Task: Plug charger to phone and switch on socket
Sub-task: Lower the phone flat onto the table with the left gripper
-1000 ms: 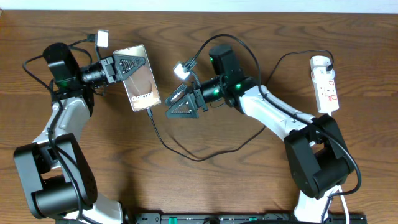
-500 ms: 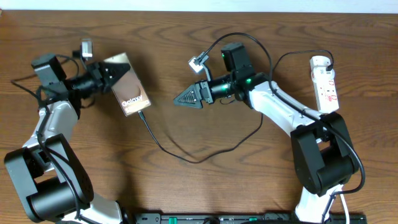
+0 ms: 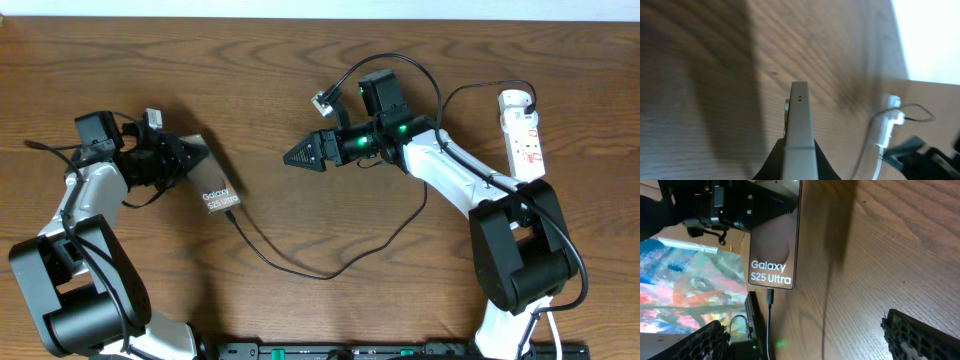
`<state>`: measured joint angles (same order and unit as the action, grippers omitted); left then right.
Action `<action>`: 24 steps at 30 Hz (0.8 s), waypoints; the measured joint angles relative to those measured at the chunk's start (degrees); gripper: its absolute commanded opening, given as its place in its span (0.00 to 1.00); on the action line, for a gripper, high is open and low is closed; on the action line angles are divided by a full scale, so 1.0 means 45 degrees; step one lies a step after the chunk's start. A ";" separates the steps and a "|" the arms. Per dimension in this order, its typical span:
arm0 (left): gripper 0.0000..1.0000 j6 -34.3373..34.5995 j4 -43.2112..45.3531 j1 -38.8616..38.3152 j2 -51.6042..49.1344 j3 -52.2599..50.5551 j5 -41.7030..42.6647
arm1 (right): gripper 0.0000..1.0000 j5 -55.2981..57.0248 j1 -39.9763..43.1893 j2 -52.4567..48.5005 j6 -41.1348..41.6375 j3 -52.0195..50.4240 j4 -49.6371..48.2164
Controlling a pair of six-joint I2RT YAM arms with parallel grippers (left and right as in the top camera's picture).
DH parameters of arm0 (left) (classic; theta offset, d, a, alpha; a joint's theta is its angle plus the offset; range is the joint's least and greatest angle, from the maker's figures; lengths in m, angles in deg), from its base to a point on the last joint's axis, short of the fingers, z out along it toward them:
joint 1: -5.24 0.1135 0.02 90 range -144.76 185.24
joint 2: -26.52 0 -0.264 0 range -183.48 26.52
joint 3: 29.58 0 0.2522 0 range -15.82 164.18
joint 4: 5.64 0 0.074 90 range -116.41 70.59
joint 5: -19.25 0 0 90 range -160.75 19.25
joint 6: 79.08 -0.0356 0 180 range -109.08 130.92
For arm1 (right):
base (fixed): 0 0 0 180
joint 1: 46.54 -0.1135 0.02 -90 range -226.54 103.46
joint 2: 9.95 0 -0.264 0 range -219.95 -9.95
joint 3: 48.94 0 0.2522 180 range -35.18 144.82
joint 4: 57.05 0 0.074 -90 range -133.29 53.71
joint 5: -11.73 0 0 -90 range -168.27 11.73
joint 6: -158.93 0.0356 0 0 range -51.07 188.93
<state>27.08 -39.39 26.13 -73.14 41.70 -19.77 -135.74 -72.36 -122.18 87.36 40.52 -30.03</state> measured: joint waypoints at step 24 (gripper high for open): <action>0.08 -0.0223 -0.0146 -0.0869 0.0000 -0.1496 -0.2749 | 0.99 0.0121 0.0000 0.0000 -0.0544 0.0000 0.0709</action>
<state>26.08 -40.05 22.22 -73.14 34.96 -32.14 -135.20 -72.36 -122.18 84.92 40.52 -26.84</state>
